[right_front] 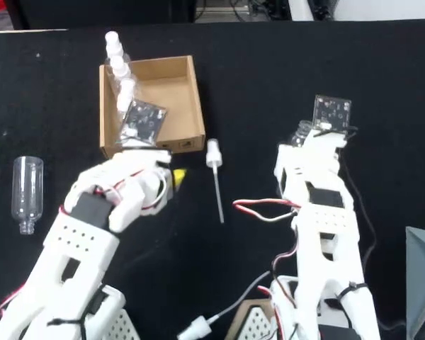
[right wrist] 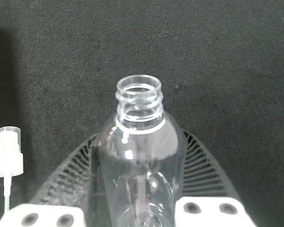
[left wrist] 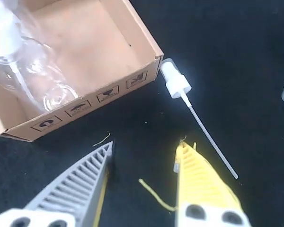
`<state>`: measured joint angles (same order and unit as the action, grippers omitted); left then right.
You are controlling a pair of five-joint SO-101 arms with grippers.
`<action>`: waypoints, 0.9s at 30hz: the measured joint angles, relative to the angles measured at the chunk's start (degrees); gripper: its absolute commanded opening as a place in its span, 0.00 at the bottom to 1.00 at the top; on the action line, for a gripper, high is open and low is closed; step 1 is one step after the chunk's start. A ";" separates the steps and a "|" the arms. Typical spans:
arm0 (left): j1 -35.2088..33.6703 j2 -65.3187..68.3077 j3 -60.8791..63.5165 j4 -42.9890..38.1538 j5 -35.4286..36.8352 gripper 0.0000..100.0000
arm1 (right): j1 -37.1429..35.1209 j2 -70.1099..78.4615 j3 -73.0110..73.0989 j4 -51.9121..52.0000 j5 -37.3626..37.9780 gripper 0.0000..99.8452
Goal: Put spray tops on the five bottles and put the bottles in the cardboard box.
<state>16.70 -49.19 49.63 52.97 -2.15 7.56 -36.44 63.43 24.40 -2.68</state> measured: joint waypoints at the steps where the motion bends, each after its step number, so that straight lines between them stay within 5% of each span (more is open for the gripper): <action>1: 0.44 1.14 -0.70 0.00 0.09 0.20 | 0.00 0.00 0.00 0.00 0.00 0.12; 10: 6.15 11.60 -6.68 0.00 0.97 0.19 | 0.00 0.00 0.00 0.00 0.00 0.12; 27: 6.42 34.64 -22.77 -0.09 9.67 0.19 | 0.00 0.00 0.09 0.00 0.00 0.12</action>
<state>23.12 -14.55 26.86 52.88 7.52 7.56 -36.44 63.52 24.40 -2.68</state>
